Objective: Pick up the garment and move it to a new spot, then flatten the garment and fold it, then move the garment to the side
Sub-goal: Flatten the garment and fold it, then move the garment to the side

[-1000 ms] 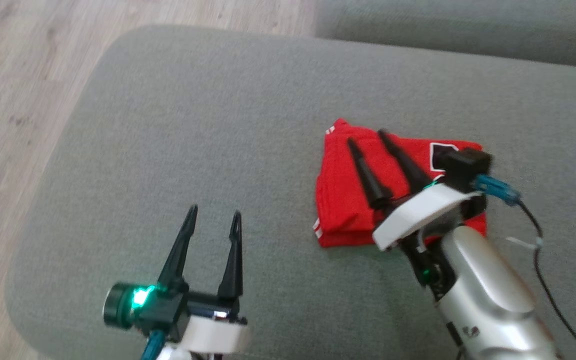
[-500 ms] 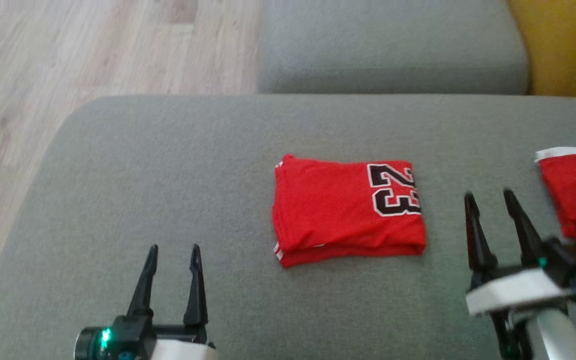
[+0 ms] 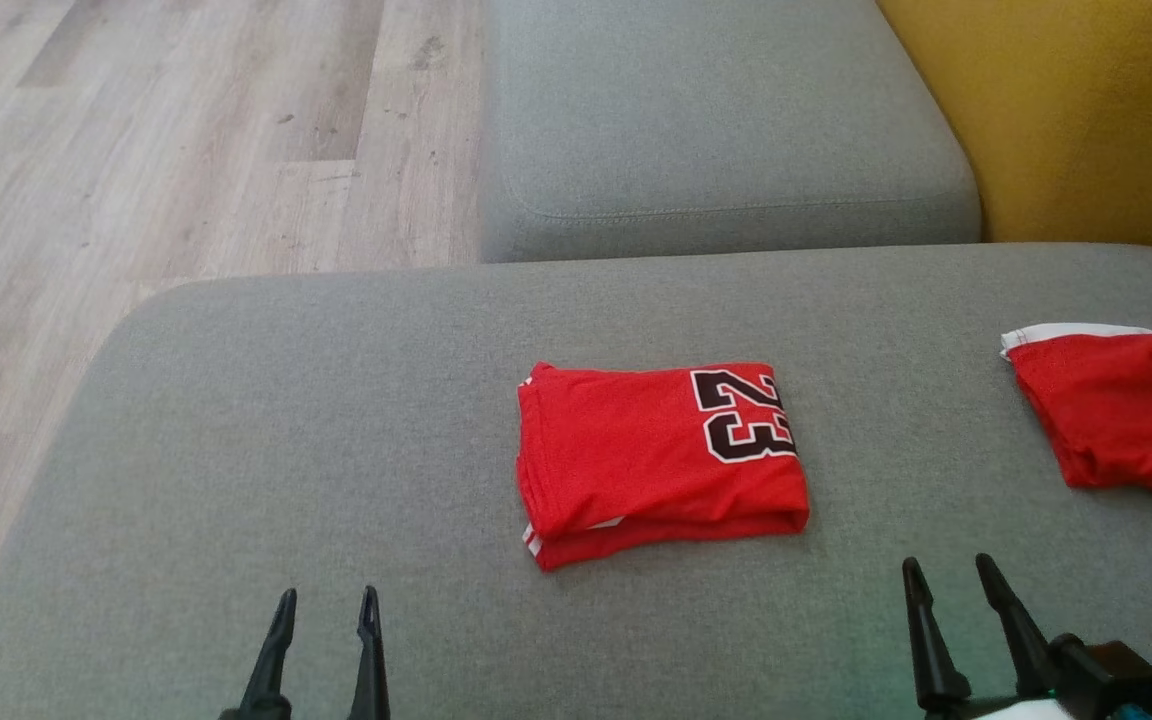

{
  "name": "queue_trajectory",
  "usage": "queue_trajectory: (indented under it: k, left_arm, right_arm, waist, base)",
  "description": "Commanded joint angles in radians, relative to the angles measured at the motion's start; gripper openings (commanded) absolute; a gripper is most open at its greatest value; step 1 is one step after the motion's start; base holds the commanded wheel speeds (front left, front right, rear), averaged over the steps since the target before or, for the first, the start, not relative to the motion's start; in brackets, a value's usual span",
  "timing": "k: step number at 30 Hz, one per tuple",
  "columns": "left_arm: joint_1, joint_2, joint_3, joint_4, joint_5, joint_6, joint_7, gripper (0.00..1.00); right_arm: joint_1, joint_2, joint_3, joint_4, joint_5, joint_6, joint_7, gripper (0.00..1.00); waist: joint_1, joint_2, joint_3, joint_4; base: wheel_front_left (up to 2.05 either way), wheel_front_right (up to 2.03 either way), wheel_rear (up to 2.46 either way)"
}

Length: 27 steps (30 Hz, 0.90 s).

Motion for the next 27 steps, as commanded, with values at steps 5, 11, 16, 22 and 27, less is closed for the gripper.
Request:
queue_trajectory:
  k: [5,11,16,22,27]
  left_arm:
    - [-0.028,-0.005,0.042,-0.021,0.008,-0.006,-0.005,1.0]
    - [-0.023,-0.005,0.044,-0.016,0.011,-0.008,-0.005,1.0]
    - [-0.02,-0.006,0.042,-0.011,0.015,-0.009,-0.005,1.0]
    - [-0.034,-0.006,0.029,-0.017,0.009,-0.009,-0.005,1.0]
    - [-0.04,-0.006,0.016,-0.027,0.004,-0.002,-0.005,1.0]
  right_arm:
    - [-0.049,-0.002,0.022,-0.024,-0.008,0.007,-0.011,1.0]
    - [-0.044,0.001,0.021,-0.018,-0.01,0.007,-0.011,1.0]
    - [-0.042,0.002,0.014,-0.017,0.001,0.007,-0.011,1.0]
    - [-0.08,0.004,0.009,0.028,0.033,0.007,-0.011,1.0]
    - [-0.209,-0.015,0.048,0.188,0.054,0.007,-0.011,1.0]
  waist:
    - [0.0001,0.0,-0.006,0.007]
    - [0.0001,0.0,-0.009,0.01]
    - [0.0001,0.0,-0.006,0.013]
    - [0.0001,0.0,0.032,0.034]
    - [0.0001,0.0,0.085,0.053]
  base:
    - [0.0,0.0,0.0]
    - [0.0,0.0,0.0]
    - [0.0,0.0,0.0]
    - [0.0,0.0,0.0]
    - [0.0,0.0,0.0]
